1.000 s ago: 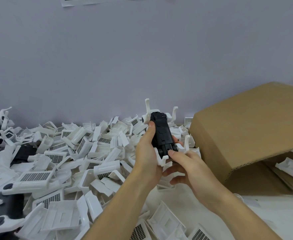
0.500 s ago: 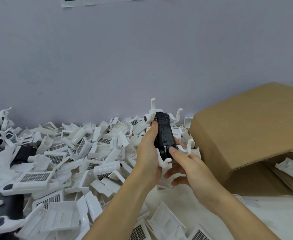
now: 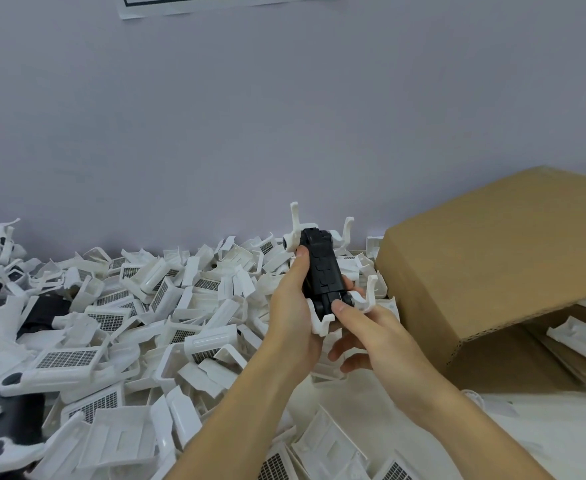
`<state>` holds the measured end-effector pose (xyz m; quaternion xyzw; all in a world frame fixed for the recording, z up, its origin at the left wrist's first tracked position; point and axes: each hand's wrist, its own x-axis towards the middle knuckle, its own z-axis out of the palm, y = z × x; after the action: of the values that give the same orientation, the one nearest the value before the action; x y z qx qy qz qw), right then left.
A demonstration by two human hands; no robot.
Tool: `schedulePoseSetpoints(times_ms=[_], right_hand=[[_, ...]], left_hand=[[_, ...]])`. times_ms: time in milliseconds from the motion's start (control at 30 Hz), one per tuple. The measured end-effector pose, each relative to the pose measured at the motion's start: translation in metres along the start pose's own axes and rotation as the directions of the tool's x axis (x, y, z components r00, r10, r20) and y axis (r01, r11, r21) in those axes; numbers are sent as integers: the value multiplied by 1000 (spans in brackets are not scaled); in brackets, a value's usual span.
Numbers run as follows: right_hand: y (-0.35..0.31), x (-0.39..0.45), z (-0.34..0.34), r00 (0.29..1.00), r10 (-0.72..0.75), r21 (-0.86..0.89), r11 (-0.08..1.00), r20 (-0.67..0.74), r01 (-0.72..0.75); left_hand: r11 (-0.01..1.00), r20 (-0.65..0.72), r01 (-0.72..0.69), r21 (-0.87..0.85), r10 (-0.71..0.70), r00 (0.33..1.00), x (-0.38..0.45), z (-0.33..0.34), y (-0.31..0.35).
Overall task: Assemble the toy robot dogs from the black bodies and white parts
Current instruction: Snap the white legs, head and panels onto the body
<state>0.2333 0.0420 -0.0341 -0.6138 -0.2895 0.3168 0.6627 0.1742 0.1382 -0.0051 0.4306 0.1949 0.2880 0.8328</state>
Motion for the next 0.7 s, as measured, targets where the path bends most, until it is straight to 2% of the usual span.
schedulePoseSetpoints(times_ms=[133, 267, 400, 467, 500, 567, 633, 700], right_hand=[[-1, 0, -1, 999, -34, -25, 999, -13, 33], [0, 0, -3, 997, -73, -1, 997, 2, 73], [1, 1, -12, 982, -150, 166, 978, 113, 130], [1, 3, -16, 977, -200, 223, 958, 68, 180], [3, 6, -17, 978, -207, 150, 967, -18, 208], [8, 10, -18, 953, -239, -236, 952, -188, 193], [15, 11, -20, 955, -254, -551, 824, -150, 133], [24, 12, -23, 975, -222, -696, 704, -27, 141]], left_hand=[[1000, 36, -5, 16, 4, 999, 1, 2, -1], [999, 103, -3, -44, 7, 995, 4, -2, -2], [994, 230, -16, -105, 40, 972, 5, -8, 5], [987, 240, -50, -150, 86, 967, 5, -10, 10], [982, 210, -75, -176, 112, 971, 6, -11, 12], [969, 139, -110, -223, 144, 980, 8, -14, 15], [962, 73, -122, -243, 144, 987, 10, -16, 16], [968, 37, -127, -219, 138, 990, 12, -17, 16]])
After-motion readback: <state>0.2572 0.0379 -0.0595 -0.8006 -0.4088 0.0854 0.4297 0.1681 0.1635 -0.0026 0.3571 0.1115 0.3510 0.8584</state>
